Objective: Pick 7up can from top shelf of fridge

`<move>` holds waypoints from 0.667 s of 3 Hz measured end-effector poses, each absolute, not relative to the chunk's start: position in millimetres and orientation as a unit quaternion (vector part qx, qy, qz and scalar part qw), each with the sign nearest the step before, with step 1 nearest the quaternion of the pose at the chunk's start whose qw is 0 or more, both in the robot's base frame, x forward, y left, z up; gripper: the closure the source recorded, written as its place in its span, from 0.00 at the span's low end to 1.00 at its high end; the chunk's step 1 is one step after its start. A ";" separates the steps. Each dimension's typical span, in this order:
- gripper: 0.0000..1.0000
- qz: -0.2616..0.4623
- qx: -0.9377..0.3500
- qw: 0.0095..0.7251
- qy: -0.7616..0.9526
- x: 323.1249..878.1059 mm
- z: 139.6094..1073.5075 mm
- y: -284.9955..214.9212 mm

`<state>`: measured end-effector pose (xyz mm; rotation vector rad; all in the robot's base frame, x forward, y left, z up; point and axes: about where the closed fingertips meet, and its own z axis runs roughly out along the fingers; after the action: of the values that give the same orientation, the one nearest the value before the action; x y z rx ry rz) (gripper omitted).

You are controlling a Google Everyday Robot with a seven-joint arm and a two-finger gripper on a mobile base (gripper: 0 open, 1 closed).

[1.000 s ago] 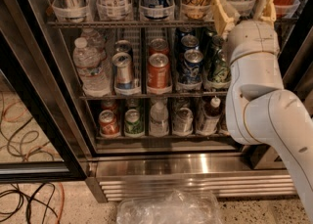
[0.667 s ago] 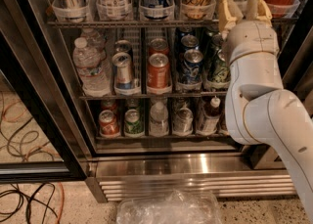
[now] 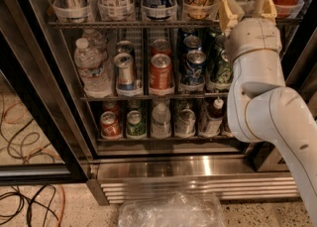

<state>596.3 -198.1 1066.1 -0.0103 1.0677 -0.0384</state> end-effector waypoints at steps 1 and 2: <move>0.39 -0.018 -0.005 0.861 0.508 604.7 1068.8 -197.1; 0.38 -0.019 0.004 0.859 0.511 616.5 1070.1 -196.8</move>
Offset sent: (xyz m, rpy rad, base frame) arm 0.0349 0.0013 0.0039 0.0346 0.0153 -0.0273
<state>616.5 -196.8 1070.1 0.0094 1.0732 -0.0404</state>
